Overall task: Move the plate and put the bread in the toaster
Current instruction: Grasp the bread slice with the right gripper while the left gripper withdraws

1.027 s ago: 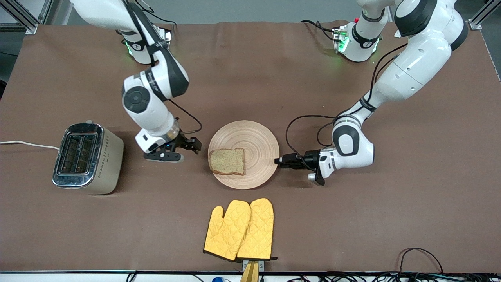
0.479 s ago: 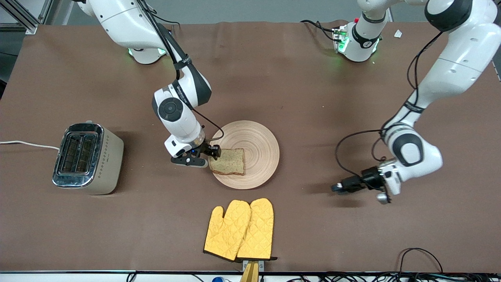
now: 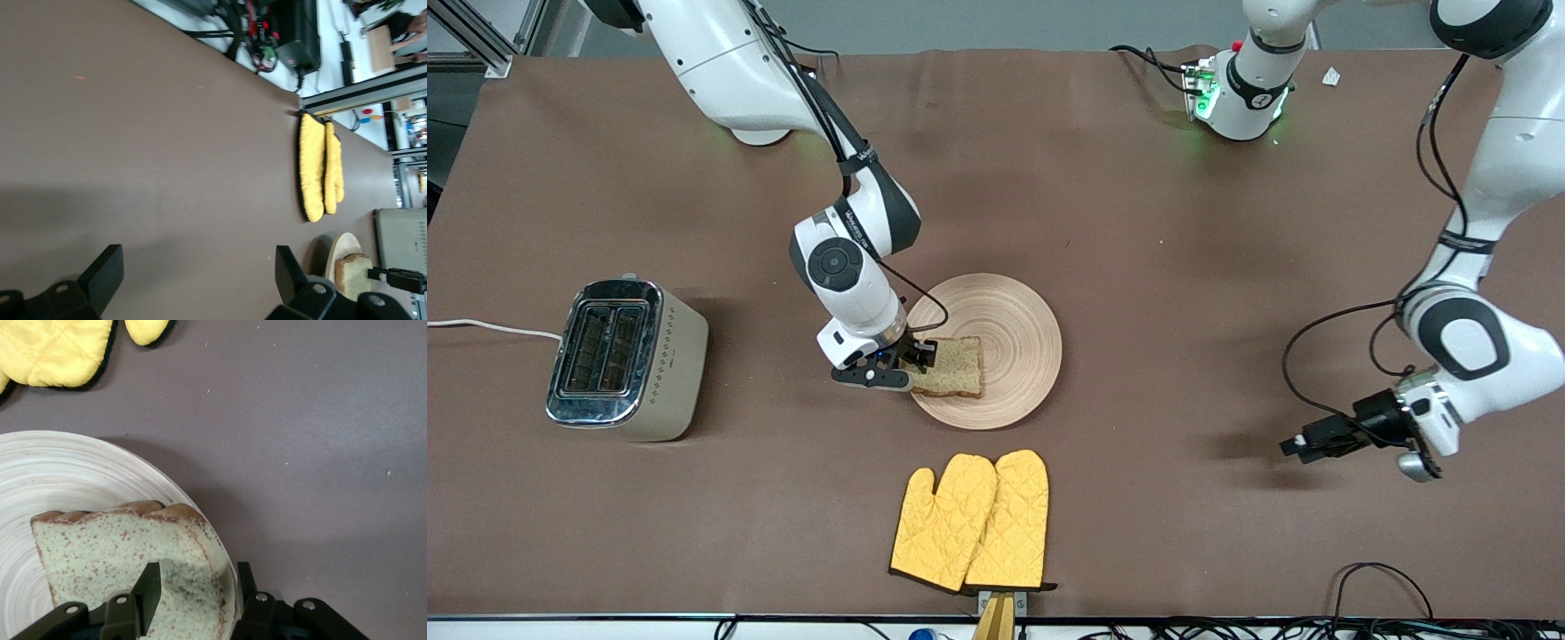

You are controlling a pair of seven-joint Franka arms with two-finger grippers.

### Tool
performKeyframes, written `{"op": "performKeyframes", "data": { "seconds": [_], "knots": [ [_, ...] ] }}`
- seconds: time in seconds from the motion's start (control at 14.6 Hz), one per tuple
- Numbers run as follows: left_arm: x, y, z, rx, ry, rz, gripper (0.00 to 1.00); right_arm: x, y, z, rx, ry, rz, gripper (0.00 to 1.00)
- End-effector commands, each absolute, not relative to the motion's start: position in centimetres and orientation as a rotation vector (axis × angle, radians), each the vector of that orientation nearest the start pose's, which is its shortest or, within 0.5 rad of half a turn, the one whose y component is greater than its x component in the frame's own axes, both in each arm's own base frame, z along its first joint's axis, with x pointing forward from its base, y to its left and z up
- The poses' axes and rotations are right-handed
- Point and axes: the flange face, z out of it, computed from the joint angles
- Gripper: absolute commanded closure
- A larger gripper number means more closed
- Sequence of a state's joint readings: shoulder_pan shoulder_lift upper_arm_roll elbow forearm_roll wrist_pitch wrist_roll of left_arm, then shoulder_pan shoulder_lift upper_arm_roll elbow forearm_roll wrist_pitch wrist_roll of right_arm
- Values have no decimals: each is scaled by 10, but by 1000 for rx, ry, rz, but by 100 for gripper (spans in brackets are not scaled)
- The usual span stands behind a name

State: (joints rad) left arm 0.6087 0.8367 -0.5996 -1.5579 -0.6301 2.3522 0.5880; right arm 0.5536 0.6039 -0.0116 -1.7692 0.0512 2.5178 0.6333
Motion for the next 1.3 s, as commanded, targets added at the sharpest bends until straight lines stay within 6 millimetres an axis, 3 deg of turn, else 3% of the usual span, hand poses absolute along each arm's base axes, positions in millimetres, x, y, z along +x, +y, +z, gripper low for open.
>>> {"op": "performKeyframes", "data": {
  "seconds": [0.0,0.27,0.55,0.68,0.82,0.96,1.03,1.23],
  "knots": [
    [715,105,250,2360,79,300,0,583,350,236,-3040,202,-185,51],
    [718,114,287,2449,172,107,0,582,350,234,-3043,200,-183,66],
    [708,90,370,2489,236,26,0,580,351,233,-3044,198,-181,86],
    [699,79,401,2511,250,-13,0,577,356,232,-3046,187,-178,96],
    [690,69,427,2532,243,-54,0,577,356,233,-3048,184,-175,100],
    [682,58,458,2627,200,-31,0,580,353,244,-3044,188,-180,100],
    [679,49,465,2694,179,-46,0,579,352,254,-3054,188,-164,100],
    [665,19,506,2774,131,-30,0,586,340,305,-3129,191,-79,100]
  ]
}}
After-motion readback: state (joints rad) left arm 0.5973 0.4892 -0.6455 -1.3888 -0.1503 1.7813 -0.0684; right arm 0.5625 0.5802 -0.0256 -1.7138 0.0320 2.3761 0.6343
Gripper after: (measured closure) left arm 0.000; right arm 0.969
